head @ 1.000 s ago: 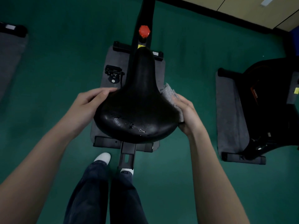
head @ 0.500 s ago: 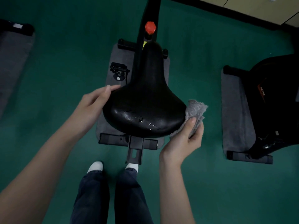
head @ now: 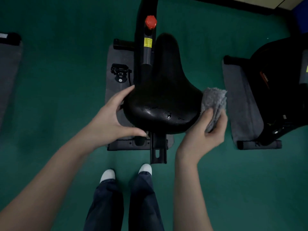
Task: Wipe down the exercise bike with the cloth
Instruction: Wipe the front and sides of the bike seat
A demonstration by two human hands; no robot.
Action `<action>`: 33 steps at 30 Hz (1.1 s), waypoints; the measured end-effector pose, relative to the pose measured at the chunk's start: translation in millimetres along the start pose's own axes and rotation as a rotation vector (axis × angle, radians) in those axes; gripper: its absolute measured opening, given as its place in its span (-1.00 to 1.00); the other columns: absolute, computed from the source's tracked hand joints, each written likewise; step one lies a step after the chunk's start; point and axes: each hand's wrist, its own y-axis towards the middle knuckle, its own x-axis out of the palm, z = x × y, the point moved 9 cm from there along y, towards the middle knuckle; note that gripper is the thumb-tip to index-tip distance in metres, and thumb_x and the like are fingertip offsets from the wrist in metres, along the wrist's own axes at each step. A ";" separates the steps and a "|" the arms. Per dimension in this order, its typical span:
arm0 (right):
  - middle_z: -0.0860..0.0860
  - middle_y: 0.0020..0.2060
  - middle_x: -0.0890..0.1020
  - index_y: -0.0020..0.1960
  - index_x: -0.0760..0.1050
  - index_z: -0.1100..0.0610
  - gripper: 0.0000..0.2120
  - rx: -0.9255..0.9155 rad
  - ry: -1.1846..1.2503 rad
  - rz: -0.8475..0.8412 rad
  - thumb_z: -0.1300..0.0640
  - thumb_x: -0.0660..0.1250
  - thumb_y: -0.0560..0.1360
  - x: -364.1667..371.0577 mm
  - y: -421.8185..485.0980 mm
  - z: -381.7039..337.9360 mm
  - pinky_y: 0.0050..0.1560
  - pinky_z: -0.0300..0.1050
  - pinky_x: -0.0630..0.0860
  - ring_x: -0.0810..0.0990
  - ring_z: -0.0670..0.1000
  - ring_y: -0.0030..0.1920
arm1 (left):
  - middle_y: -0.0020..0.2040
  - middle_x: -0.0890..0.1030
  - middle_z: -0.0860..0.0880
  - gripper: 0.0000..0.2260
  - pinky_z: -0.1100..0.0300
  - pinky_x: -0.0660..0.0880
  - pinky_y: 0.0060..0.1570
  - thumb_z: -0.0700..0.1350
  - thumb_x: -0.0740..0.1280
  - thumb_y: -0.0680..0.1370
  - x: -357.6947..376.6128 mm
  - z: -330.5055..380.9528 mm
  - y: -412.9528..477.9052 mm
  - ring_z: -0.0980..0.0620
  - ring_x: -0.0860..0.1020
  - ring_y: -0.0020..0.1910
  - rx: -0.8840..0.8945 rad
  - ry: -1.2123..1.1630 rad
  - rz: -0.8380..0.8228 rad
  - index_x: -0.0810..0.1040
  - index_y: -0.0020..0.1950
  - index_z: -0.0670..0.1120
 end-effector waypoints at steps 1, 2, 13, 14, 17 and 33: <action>0.20 0.18 0.57 0.26 0.48 0.29 -0.74 -0.050 0.011 0.044 0.28 0.23 0.59 -1.3 -10.8 -3.9 0.28 0.09 0.45 0.54 0.11 0.23 | 0.42 0.30 0.29 0.00 0.29 0.18 0.40 0.22 0.58 0.10 -0.2 0.4 0.7 0.35 0.25 0.40 0.021 0.010 0.009 0.19 0.46 0.28; 0.21 0.19 0.56 0.26 0.48 0.25 -0.74 -0.134 -0.024 0.074 0.29 0.23 0.58 -1.3 -28.2 -10.0 0.29 0.11 0.44 0.52 0.11 0.26 | 0.42 0.31 0.25 -0.02 0.22 0.19 0.43 0.22 0.56 0.11 -0.7 1.8 1.3 0.32 0.26 0.41 0.045 0.020 0.022 0.20 0.47 0.24; 0.23 0.06 0.62 0.18 0.52 0.33 -0.76 -0.319 -0.126 0.083 0.27 0.24 0.56 4.7 -36.5 -20.2 0.15 0.22 0.48 0.59 0.17 0.11 | 0.36 0.33 0.24 -0.06 0.21 0.23 0.42 0.25 0.50 0.11 -5.8 1.7 3.7 0.27 0.29 0.38 0.094 0.048 0.070 0.26 0.45 0.18; 0.22 0.09 0.61 0.20 0.51 0.32 -0.75 -0.281 -0.088 0.120 0.26 0.24 0.57 4.7 -40.8 -17.3 0.17 0.19 0.48 0.58 0.16 0.14 | 0.34 0.33 0.26 -0.06 0.20 0.23 0.42 0.25 0.50 0.10 -6.4 1.3 3.7 0.27 0.29 0.38 0.095 0.045 0.073 0.27 0.45 0.18; 0.23 0.13 0.58 0.22 0.49 0.33 -0.76 -0.349 -0.054 0.184 0.31 0.23 0.57 14.8 -69.9 -19.3 0.22 0.15 0.47 0.55 0.16 0.21 | 0.31 0.32 0.29 -0.07 0.25 0.23 0.39 0.25 0.50 0.09 -7.6 0.4 4.2 0.29 0.29 0.36 0.104 0.046 0.077 0.28 0.44 0.18; 0.18 -0.01 0.65 0.08 0.57 0.34 -0.82 -0.668 -0.223 0.023 0.32 0.27 0.53 37.1 -85.9 -42.5 0.21 0.30 0.44 0.61 0.12 0.06 | 0.39 0.32 0.21 -0.07 0.21 0.26 0.40 0.24 0.49 0.17 -3.3 -6.5 1.3 0.30 0.28 0.37 0.132 -0.038 0.125 0.26 0.48 0.09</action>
